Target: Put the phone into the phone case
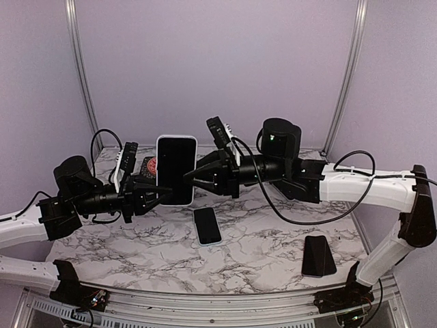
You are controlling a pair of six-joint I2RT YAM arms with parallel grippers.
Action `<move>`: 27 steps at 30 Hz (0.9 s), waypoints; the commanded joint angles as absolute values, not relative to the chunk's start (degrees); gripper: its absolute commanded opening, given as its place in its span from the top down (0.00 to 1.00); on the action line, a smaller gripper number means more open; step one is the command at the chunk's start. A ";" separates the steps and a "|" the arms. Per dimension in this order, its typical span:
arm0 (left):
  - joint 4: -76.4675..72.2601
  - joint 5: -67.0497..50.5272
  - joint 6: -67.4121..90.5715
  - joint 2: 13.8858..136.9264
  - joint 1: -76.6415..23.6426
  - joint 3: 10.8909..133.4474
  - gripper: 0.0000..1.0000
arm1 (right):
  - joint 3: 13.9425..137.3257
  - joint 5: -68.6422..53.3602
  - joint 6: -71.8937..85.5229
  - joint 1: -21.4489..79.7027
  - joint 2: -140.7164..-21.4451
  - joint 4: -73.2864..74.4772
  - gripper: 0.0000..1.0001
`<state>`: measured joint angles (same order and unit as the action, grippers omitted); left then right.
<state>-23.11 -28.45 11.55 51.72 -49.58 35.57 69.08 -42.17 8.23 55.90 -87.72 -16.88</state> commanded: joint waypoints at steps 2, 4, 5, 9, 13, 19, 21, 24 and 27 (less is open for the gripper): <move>-27.13 -29.25 11.33 50.56 -49.75 36.39 1.00 | 71.19 -41.21 10.98 55.55 -87.81 -19.38 1.00; -27.13 -29.01 11.29 50.58 -49.75 36.39 1.00 | 71.01 -40.39 11.05 55.38 -87.53 -18.89 1.00; -27.10 -28.63 11.31 50.66 -49.75 36.40 1.00 | 70.85 -39.52 11.41 55.20 -87.27 -18.80 1.00; -27.01 -23.71 11.48 50.43 -49.75 36.09 0.34 | 70.48 -37.09 15.09 52.19 -86.00 -16.04 1.00; -24.84 -13.15 10.55 49.63 -49.75 35.95 0.20 | 71.45 -33.74 17.77 46.65 -85.85 -4.78 1.00; -17.54 6.20 8.98 50.70 -49.34 38.30 0.18 | 68.73 -38.32 21.12 36.10 -90.84 11.32 1.00; -15.56 8.96 9.09 51.55 -49.10 39.10 0.18 | 67.11 -42.10 21.16 33.76 -93.07 12.61 1.00; -13.54 10.45 9.44 52.86 -48.63 40.27 0.18 | 67.19 -44.43 19.17 32.01 -97.79 15.11 1.00; -12.40 10.33 9.58 53.50 -48.52 40.97 0.18 | 70.38 -46.78 14.53 31.43 -103.47 20.37 1.00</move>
<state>-15.84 6.26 9.91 52.80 -48.93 38.59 66.63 -40.29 18.70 31.48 -99.46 14.02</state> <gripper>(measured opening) 0.824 0.084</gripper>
